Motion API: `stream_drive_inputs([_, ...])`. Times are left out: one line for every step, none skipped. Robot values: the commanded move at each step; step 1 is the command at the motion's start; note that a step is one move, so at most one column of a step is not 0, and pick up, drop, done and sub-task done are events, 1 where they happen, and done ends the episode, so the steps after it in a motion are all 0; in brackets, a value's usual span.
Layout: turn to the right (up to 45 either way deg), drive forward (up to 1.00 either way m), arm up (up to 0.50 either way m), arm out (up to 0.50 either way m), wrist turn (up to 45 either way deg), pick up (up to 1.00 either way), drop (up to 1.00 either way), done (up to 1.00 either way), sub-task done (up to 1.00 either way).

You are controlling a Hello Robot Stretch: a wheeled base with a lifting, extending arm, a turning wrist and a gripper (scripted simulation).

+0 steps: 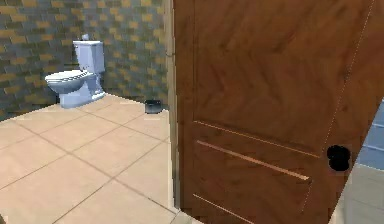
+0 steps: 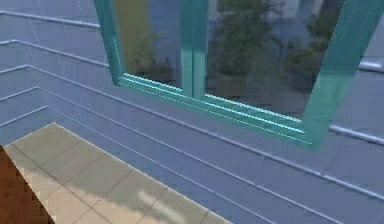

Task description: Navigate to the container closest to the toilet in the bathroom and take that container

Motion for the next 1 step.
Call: stream_drive_inputs([0.0, 0.35, 0.0, 0.0, 0.0, 0.0, 0.0, 0.0, 0.0])
